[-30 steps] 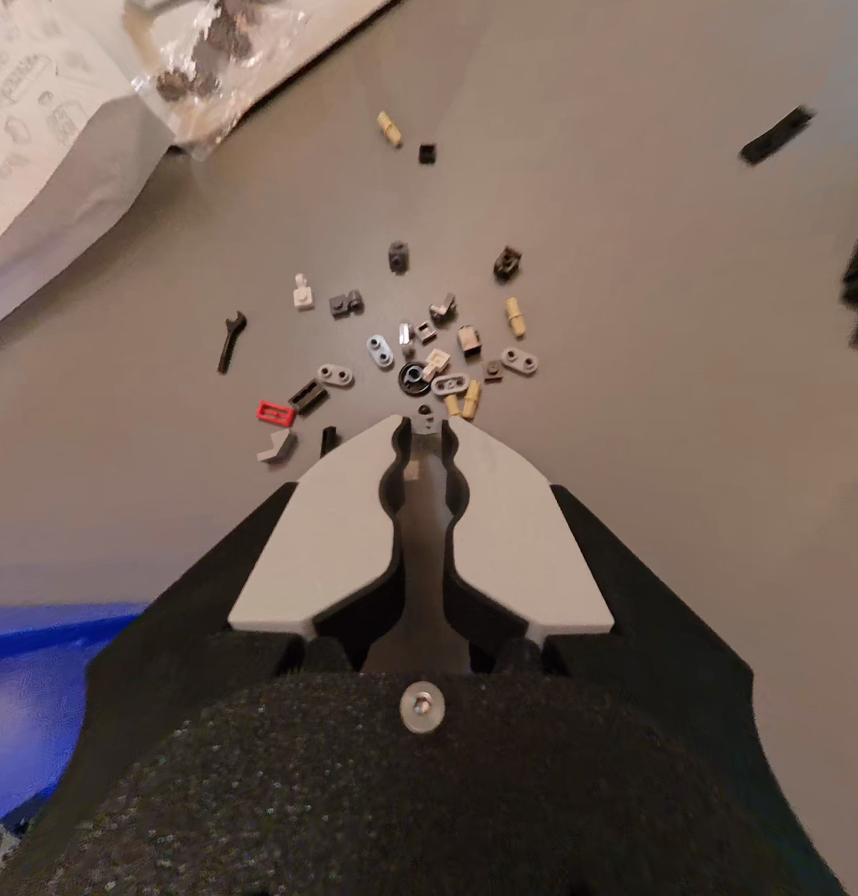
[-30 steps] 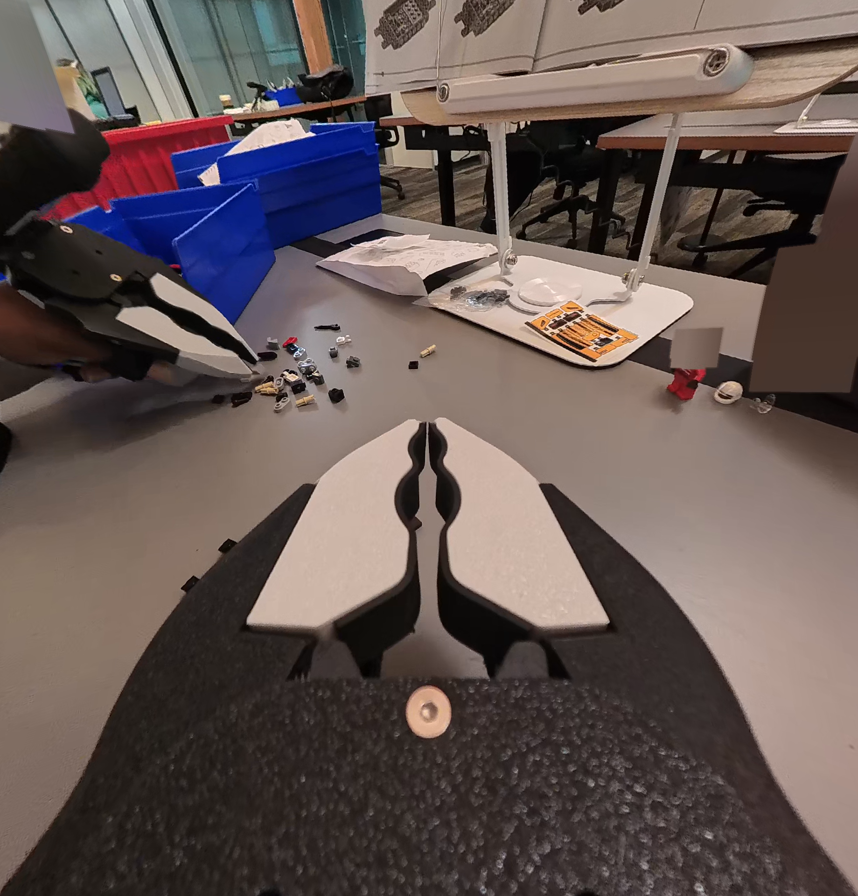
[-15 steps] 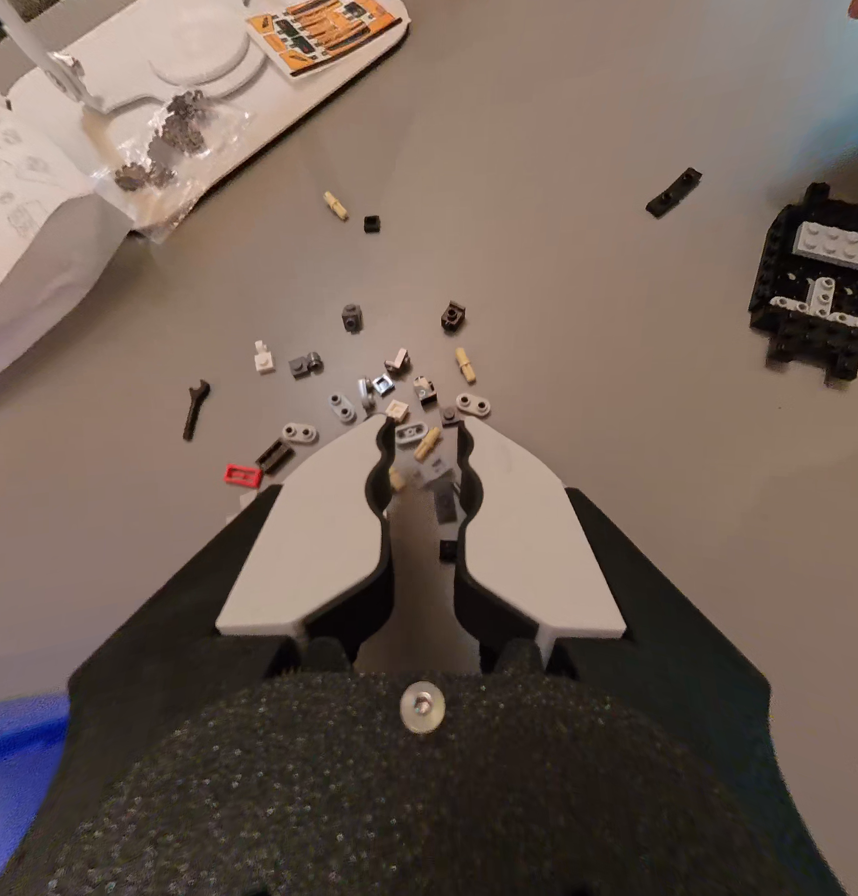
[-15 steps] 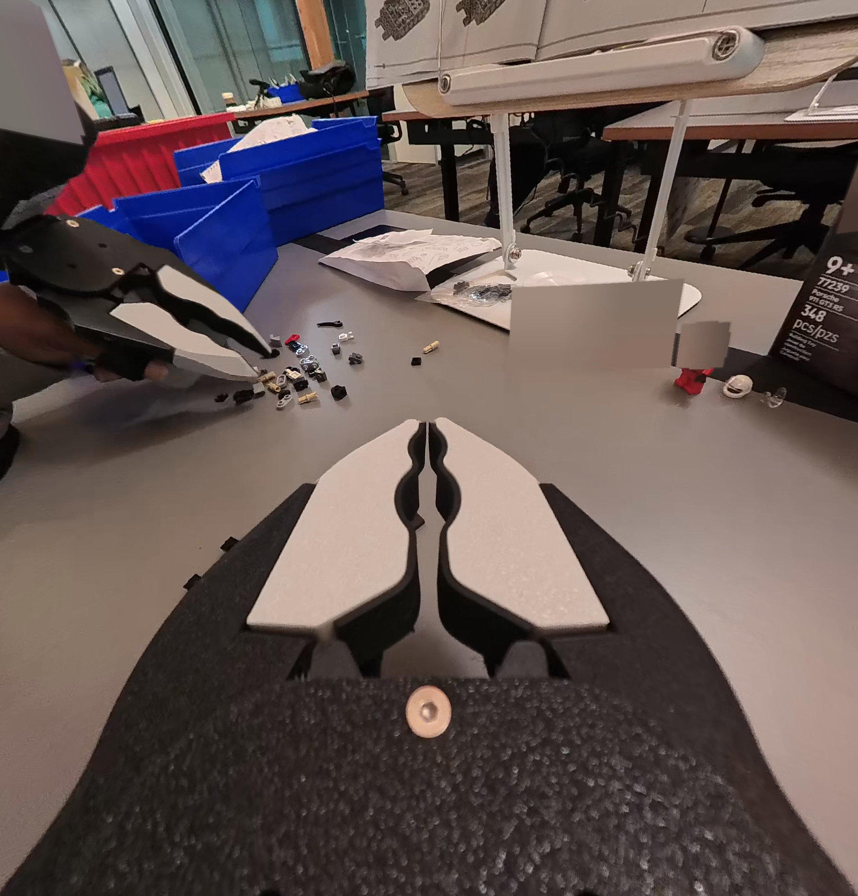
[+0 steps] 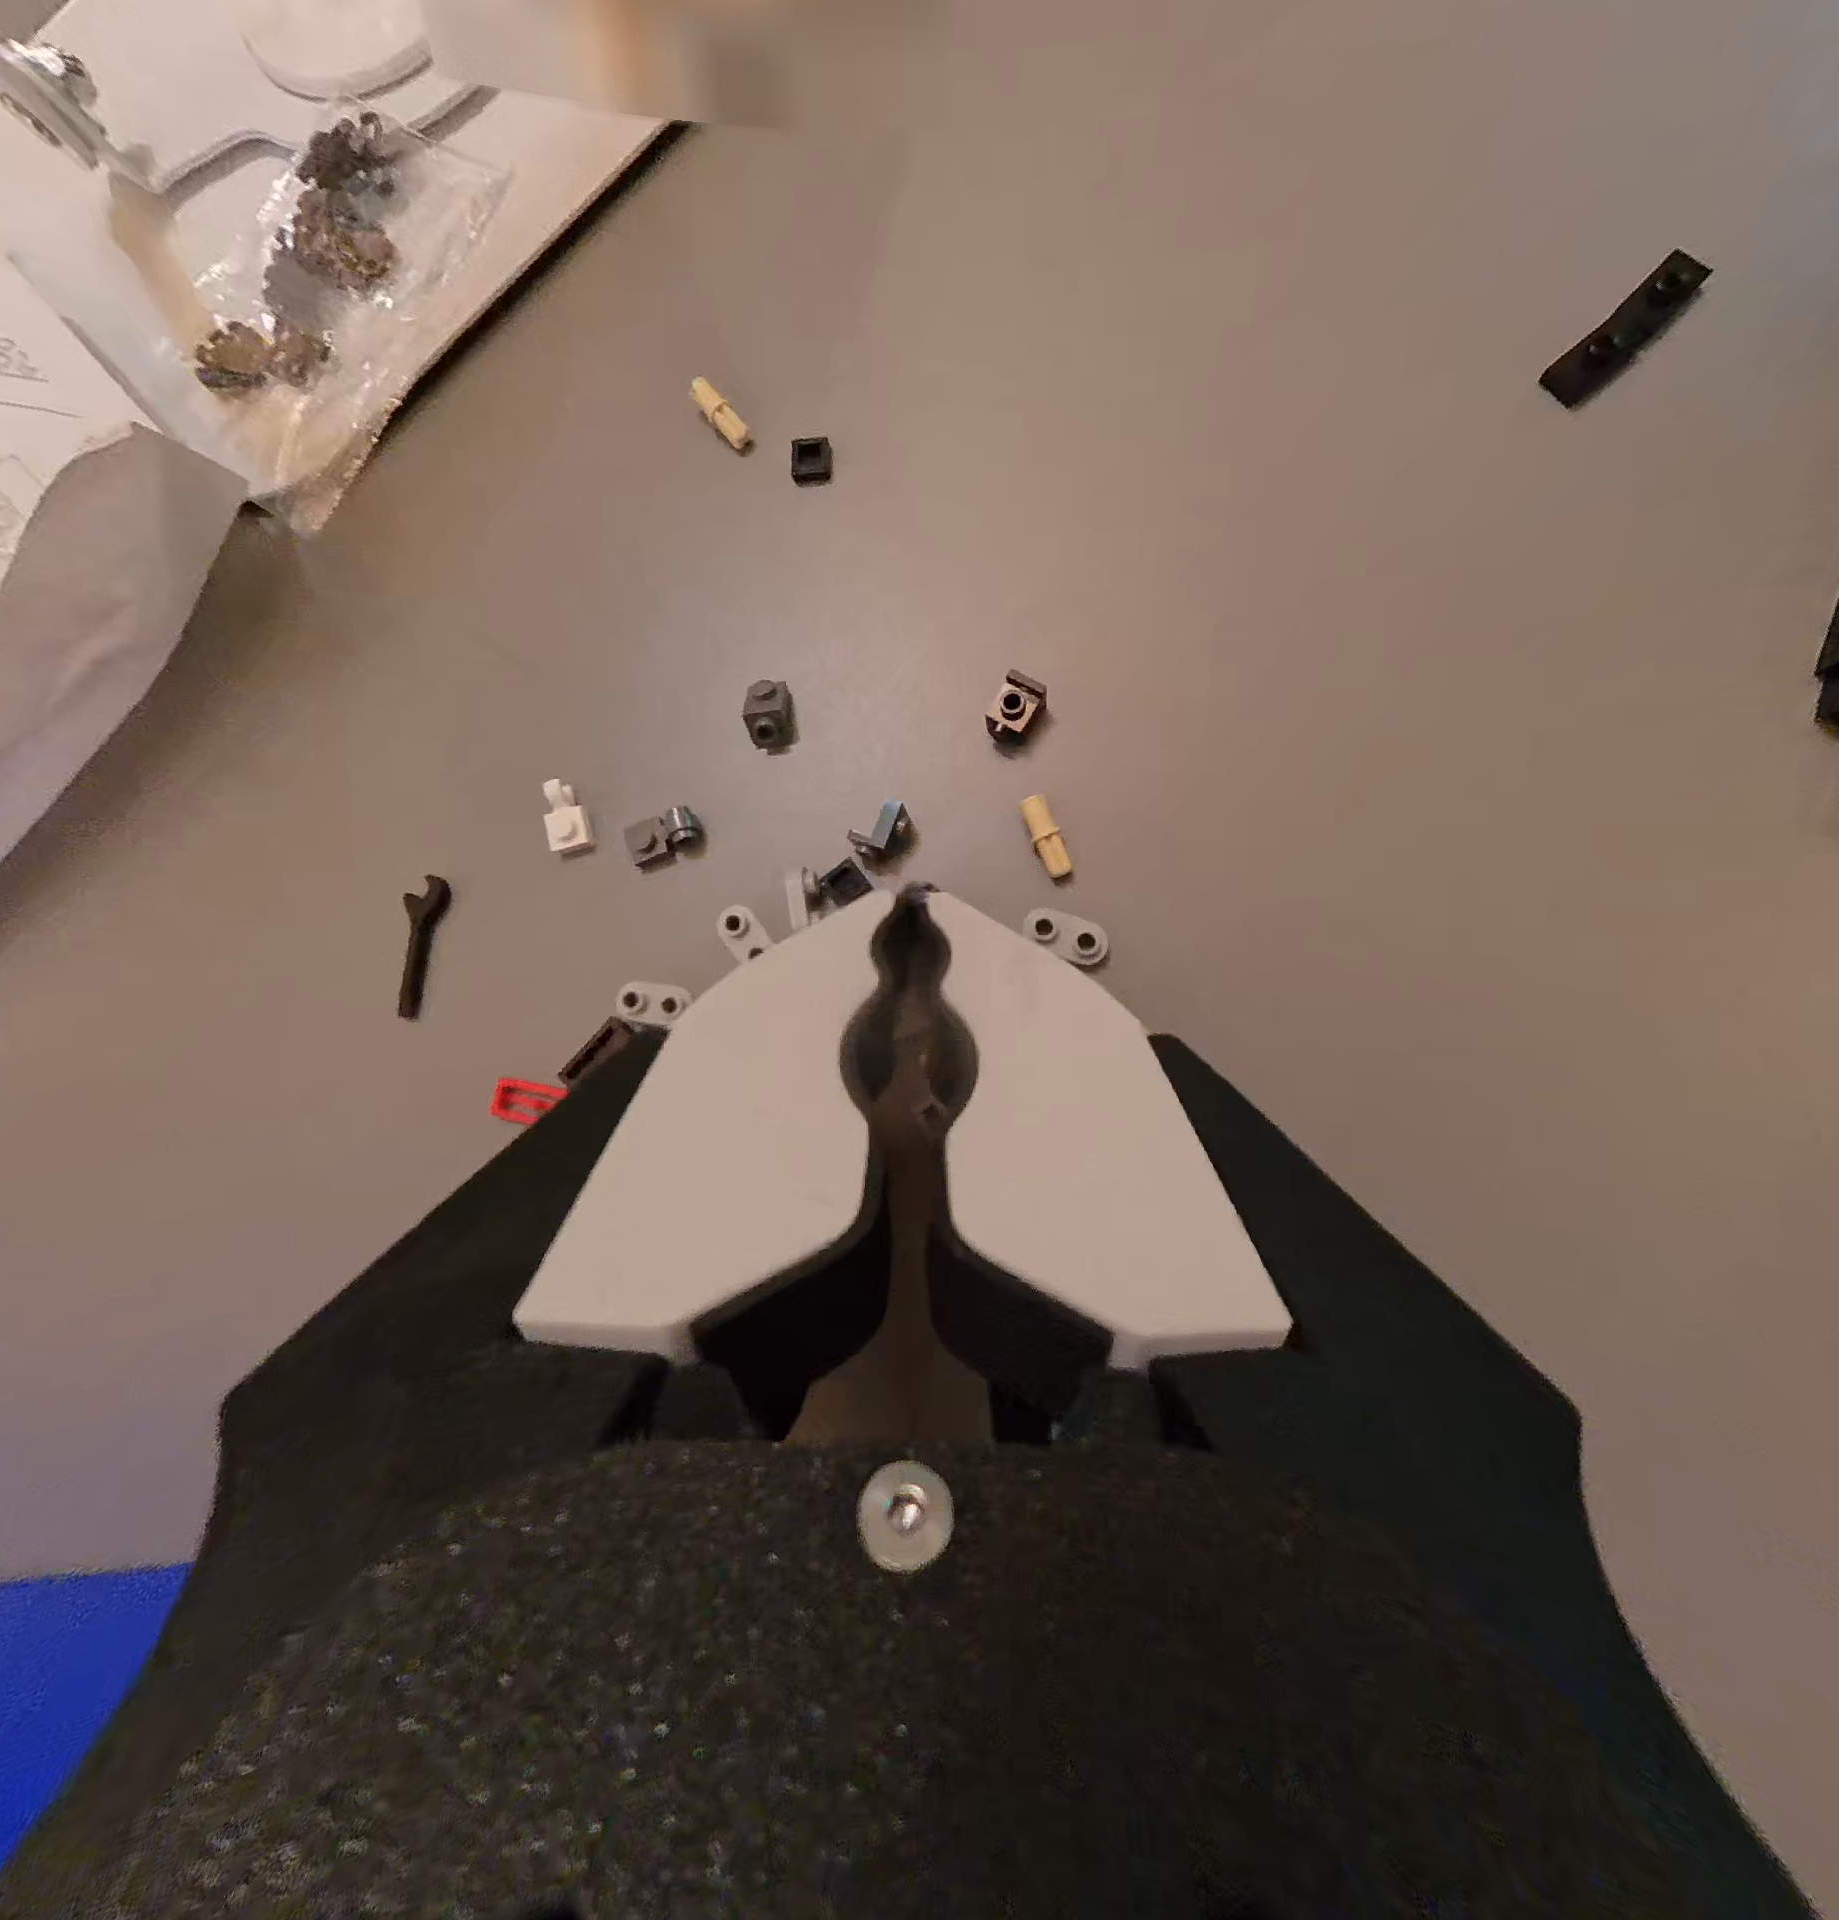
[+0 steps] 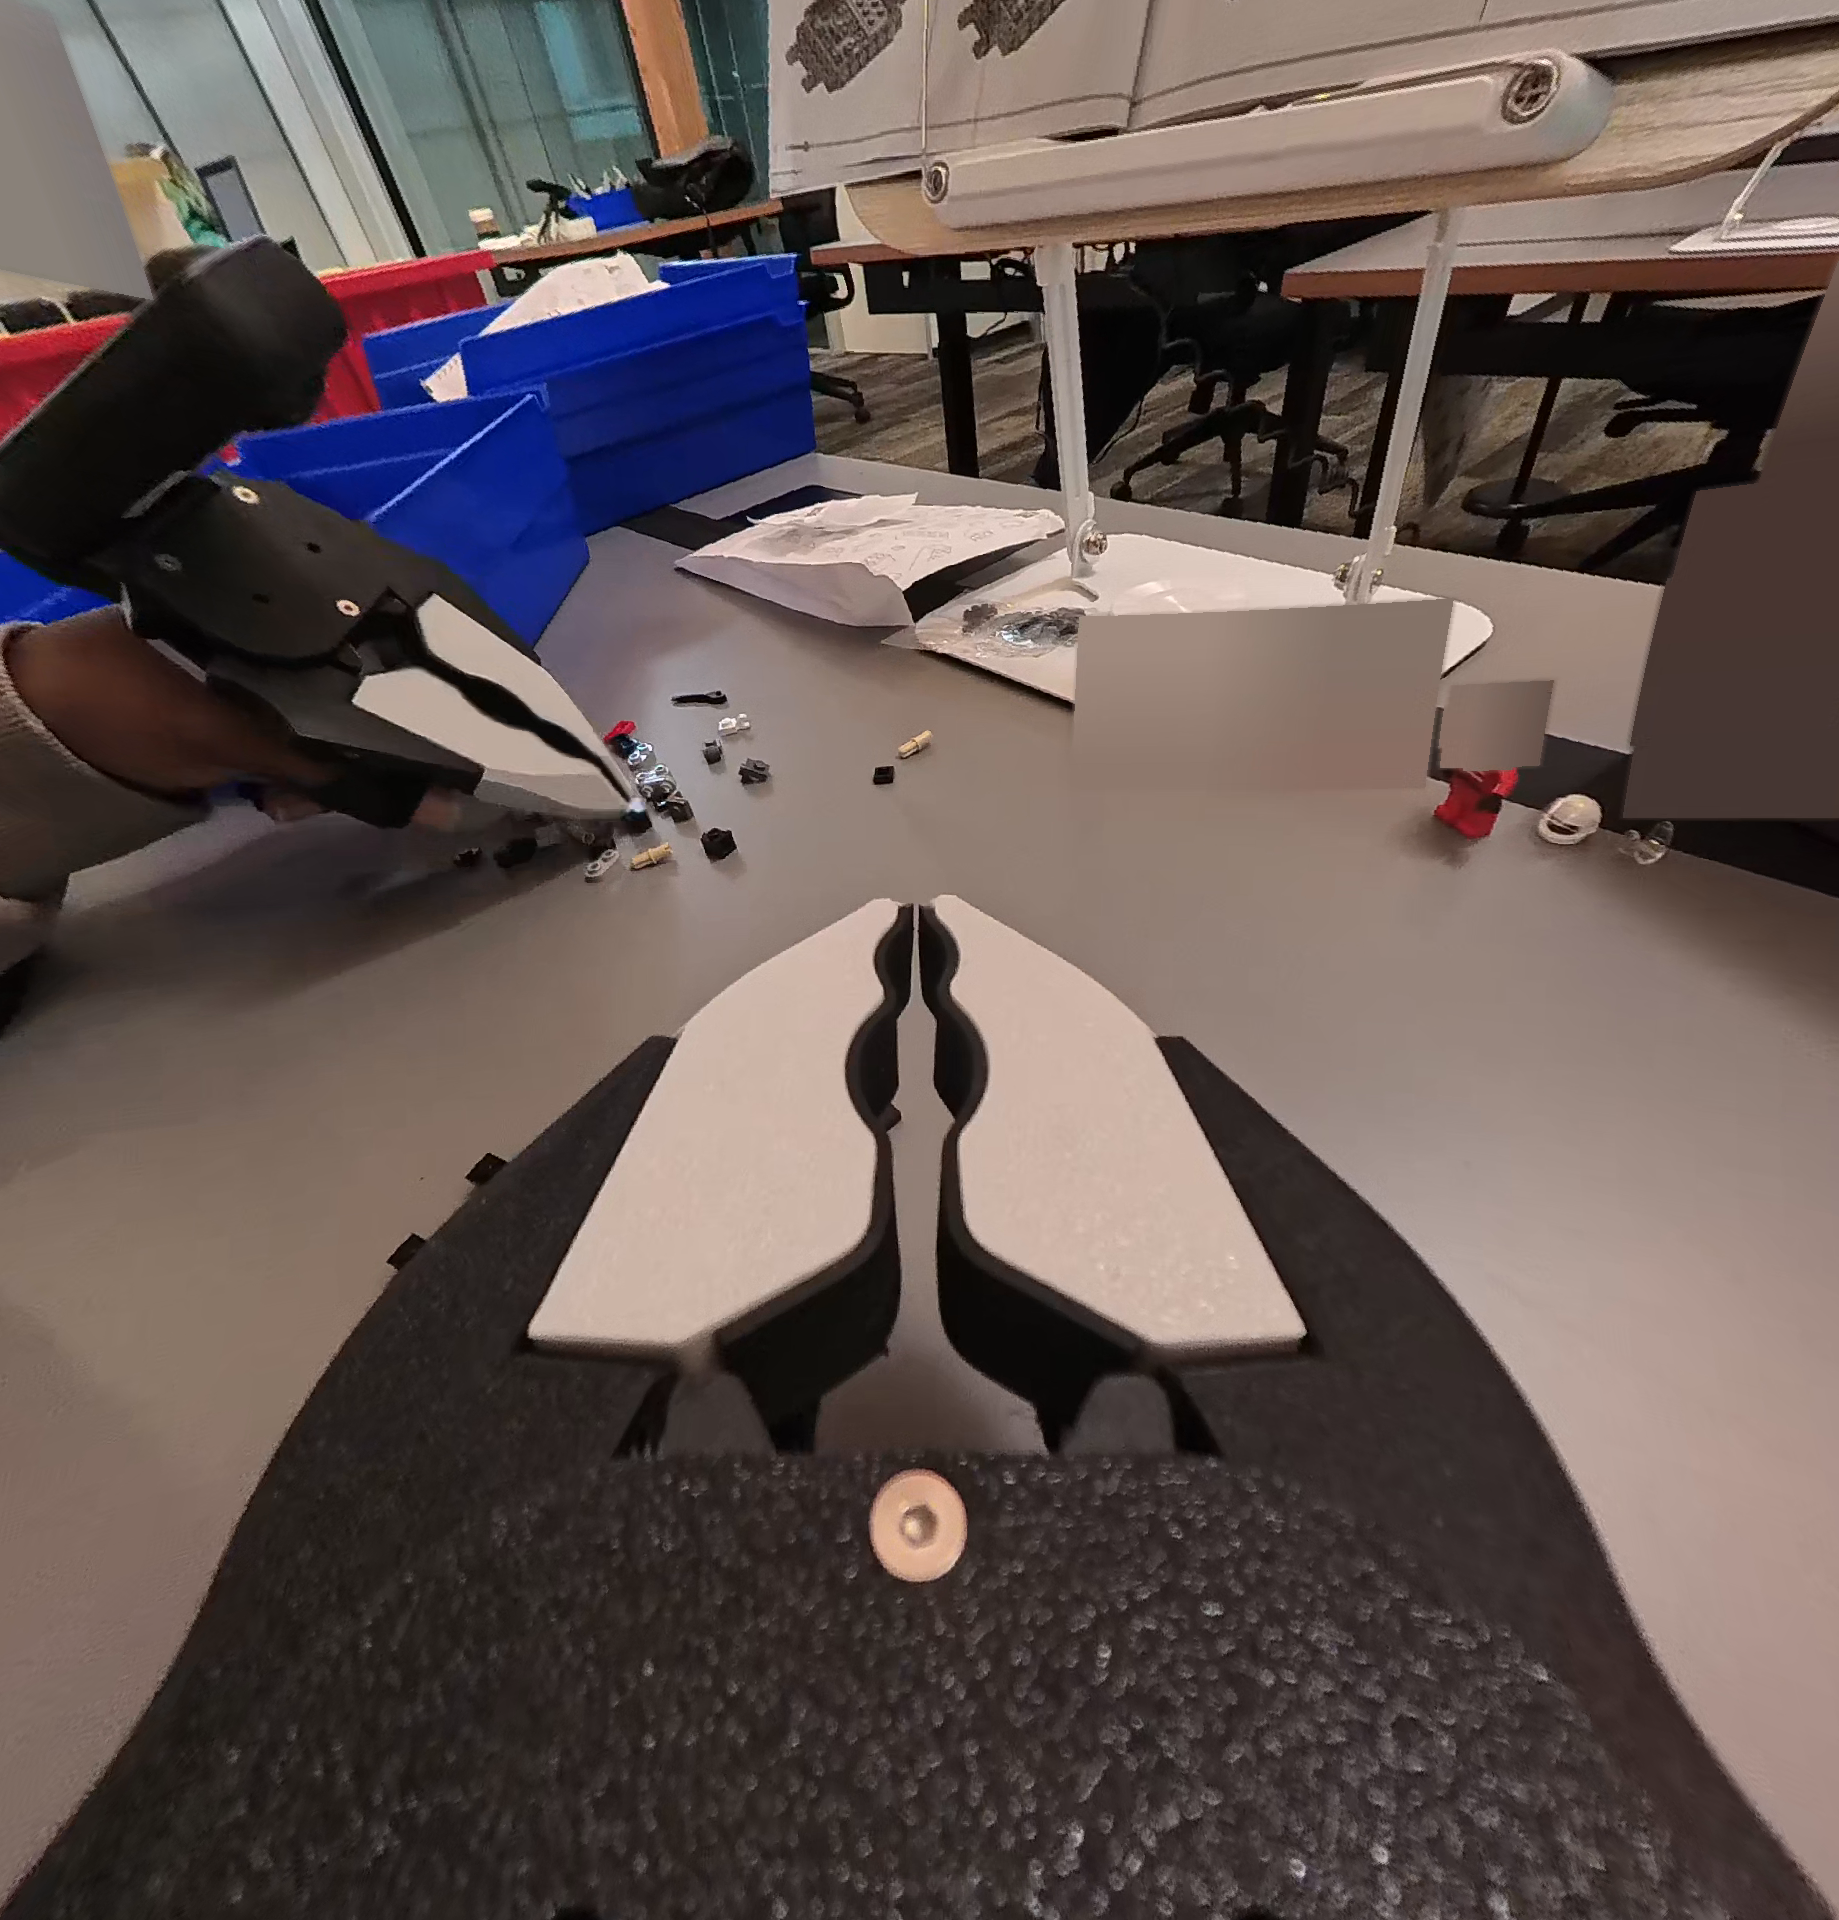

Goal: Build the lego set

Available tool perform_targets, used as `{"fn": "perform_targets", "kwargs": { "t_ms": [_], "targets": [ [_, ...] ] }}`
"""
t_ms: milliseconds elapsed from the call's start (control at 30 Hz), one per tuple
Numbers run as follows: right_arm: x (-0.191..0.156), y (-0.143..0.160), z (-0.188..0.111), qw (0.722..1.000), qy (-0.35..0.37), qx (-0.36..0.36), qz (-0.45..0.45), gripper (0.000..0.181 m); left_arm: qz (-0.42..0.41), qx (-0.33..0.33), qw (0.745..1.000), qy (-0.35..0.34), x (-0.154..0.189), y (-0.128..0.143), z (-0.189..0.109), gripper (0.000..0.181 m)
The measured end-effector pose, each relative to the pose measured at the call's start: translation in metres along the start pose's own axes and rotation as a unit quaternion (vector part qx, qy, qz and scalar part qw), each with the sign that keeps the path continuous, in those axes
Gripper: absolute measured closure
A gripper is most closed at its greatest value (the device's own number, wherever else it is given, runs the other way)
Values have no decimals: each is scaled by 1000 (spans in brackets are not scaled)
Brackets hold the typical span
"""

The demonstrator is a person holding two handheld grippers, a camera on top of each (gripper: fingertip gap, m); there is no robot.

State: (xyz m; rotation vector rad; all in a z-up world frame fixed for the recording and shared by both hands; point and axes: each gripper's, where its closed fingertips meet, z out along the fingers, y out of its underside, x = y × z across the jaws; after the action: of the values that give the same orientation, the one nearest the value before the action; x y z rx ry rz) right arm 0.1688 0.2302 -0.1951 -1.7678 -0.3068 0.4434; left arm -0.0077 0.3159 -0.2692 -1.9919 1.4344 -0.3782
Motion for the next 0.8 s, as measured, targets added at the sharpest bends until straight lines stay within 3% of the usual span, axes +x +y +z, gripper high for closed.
{"fn": "perform_targets", "kwargs": {
  "t_ms": [400, 533, 667, 800],
  "targets": [
    [-1, 0, 0, 1000, -2, 1, -2, 181, -13, 31, 999, -19, -3, -3, -11, 166],
    [-3, 1, 1, 1000, -10, 5, -4, 180, -56, 138, 988, -35, -2, -23, -36, 172],
    [-5, 3, 2, 1000, -19, 9, -11, 180, -114, 286, 950, -40, -2, -61, -81, 178],
    [-2, 2, 3, 1000, -15, 15, -20, 180, -142, 361, 919, -76, -9, -72, -105, 181]
  ]
}}
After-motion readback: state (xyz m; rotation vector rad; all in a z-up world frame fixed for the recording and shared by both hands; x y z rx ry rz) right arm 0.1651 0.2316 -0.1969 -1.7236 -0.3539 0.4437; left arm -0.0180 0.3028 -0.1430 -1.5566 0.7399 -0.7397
